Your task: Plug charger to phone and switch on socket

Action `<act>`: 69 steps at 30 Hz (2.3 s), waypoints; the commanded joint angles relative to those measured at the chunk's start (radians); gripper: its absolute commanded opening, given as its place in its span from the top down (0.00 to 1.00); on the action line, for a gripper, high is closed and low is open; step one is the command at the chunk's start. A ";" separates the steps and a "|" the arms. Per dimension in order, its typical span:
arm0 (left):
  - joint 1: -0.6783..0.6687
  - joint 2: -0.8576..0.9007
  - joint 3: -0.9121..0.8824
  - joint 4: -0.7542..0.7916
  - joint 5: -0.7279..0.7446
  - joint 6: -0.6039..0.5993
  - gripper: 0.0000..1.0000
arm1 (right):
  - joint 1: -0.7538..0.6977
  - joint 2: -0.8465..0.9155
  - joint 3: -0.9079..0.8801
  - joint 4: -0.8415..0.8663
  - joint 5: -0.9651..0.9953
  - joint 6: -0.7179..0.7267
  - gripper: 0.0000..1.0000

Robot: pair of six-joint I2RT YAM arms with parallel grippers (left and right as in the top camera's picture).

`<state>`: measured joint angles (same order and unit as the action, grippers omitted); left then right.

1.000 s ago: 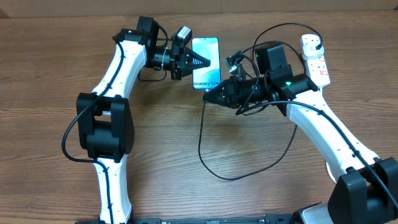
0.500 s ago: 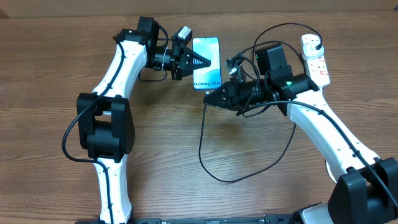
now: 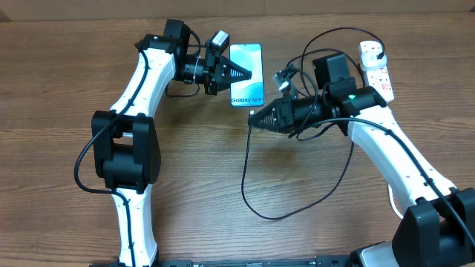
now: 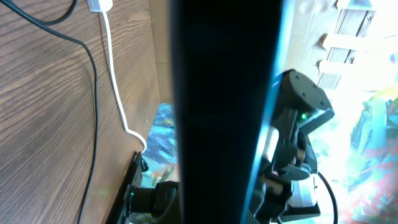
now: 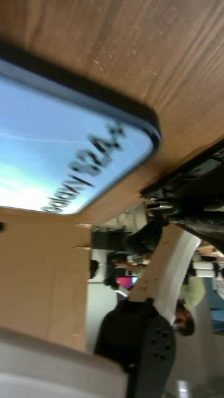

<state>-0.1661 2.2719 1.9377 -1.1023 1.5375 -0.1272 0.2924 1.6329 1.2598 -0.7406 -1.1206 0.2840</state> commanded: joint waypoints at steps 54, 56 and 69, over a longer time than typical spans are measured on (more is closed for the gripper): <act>-0.005 -0.007 0.010 0.009 0.045 0.027 0.96 | -0.011 0.079 0.002 0.114 -0.079 0.003 0.96; -0.002 -0.007 0.010 0.027 0.045 0.027 0.96 | -0.018 0.079 0.002 0.109 -0.106 0.003 0.96; 0.006 -0.007 0.010 0.033 0.045 0.007 0.96 | -0.017 0.079 0.002 0.101 -0.112 -0.001 0.96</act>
<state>-0.1612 2.2719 1.9377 -1.0695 1.5375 -0.1272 0.2749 1.7103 1.2598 -0.6418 -1.2083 0.2878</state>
